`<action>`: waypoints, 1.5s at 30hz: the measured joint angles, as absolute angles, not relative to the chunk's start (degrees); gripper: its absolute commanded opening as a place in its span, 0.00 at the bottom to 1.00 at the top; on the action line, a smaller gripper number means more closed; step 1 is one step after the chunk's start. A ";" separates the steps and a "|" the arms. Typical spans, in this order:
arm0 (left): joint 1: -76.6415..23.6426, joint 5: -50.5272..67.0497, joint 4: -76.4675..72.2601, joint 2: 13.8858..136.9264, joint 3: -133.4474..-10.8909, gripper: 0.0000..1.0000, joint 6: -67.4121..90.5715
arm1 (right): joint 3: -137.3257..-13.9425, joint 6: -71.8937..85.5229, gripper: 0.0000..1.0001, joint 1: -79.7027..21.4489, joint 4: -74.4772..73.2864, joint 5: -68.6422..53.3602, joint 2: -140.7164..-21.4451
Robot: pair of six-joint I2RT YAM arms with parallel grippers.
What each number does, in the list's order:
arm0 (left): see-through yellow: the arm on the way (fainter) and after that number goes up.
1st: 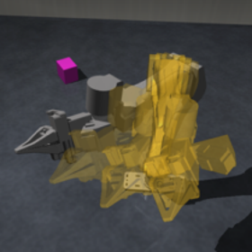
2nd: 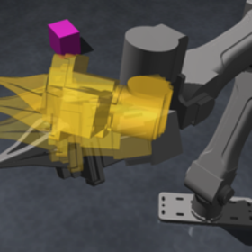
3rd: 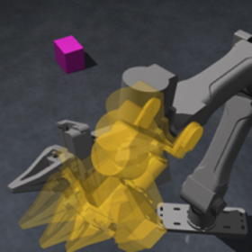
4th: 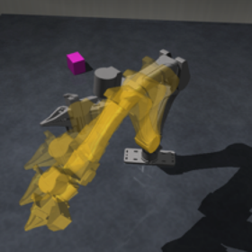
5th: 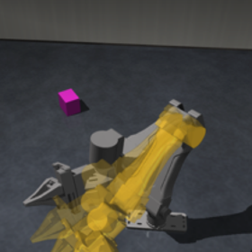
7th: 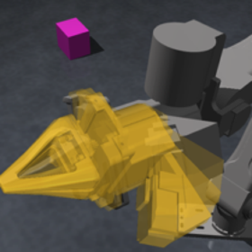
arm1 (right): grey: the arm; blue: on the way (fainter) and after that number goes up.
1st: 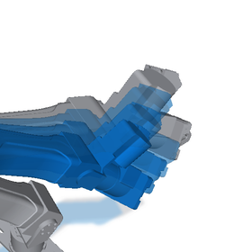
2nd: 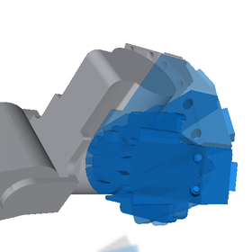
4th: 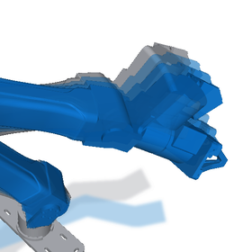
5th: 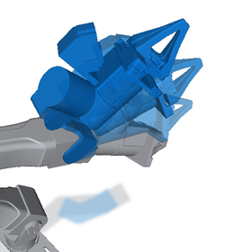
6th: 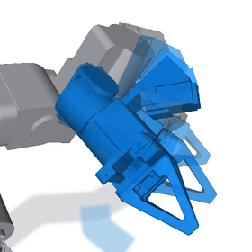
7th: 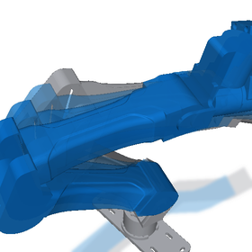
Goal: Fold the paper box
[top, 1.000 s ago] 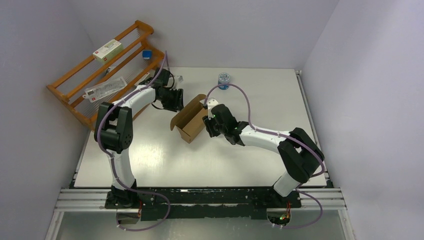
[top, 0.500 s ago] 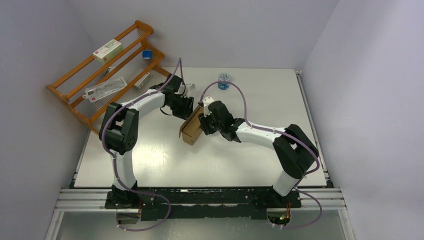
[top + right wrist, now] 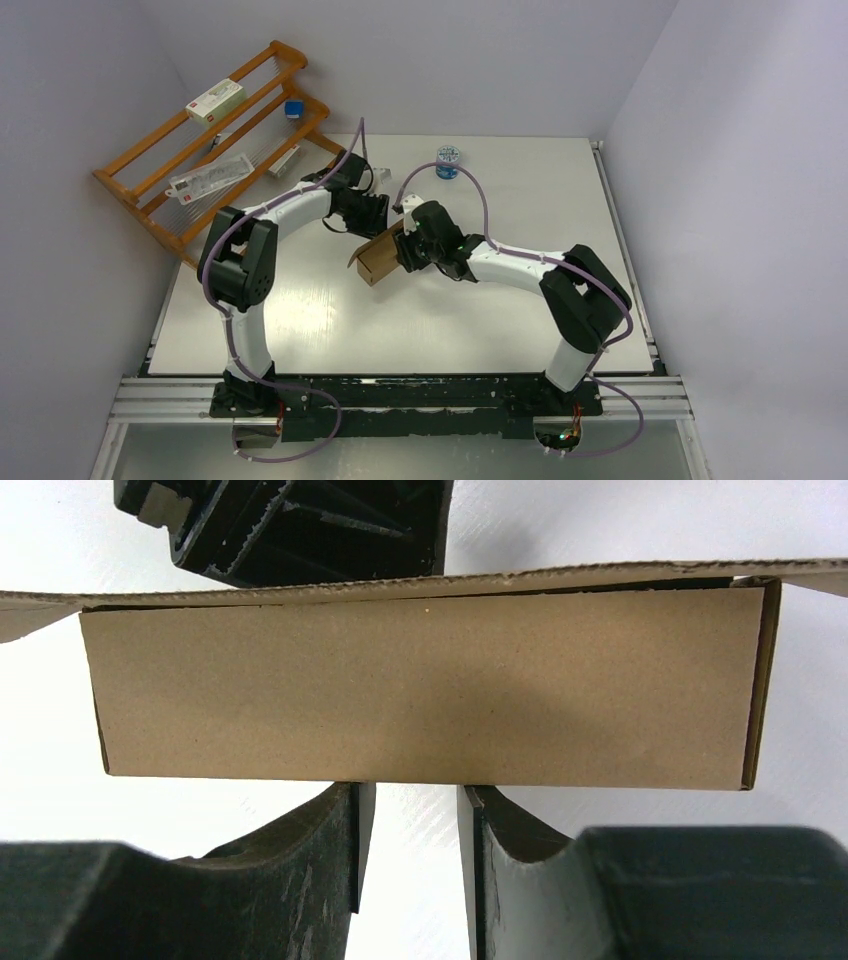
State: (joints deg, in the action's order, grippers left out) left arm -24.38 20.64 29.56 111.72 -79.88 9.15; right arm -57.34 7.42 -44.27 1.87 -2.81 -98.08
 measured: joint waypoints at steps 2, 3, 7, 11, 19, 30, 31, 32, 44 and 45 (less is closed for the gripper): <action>-24.38 20.18 29.50 111.61 -79.72 0.52 9.34 | -57.32 7.49 0.40 -44.27 1.89 -2.70 -98.08; -24.38 20.01 29.50 111.61 -79.72 0.53 9.45 | -57.32 7.49 0.40 -44.27 1.89 -2.57 -98.08; -24.16 19.05 29.69 111.63 -79.72 0.54 9.50 | -57.12 7.46 0.42 -44.25 1.93 -1.78 -97.86; -22.59 18.22 30.06 111.55 -79.72 0.57 9.69 | -56.55 7.44 0.45 -44.01 2.02 0.19 -96.57; -17.37 16.84 29.85 108.71 -78.17 0.59 10.50 | -56.55 8.49 0.49 -43.44 1.93 2.31 -91.81; -16.19 20.75 26.30 101.73 -70.81 0.59 13.63 | -56.66 12.23 0.48 -43.44 5.91 -1.65 -93.65; -16.19 21.32 26.13 101.03 -70.04 0.59 14.00 | -56.71 12.25 0.48 -43.46 6.22 -1.80 -93.97; -16.19 22.04 25.71 100.33 -69.36 0.59 14.24 | -56.99 12.23 0.48 -43.44 6.61 -1.98 -94.43; -16.19 32.25 17.19 93.84 -60.69 0.60 19.35 | -58.74 13.13 0.47 -43.44 8.29 -3.36 -98.54; -16.19 32.86 16.64 93.76 -60.12 0.60 19.90 | -58.85 13.19 0.47 -43.44 8.29 -3.49 -98.80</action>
State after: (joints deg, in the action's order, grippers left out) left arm -16.19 32.86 16.64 93.76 -60.12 19.90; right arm -58.85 13.19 -43.44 8.29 -3.49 -98.80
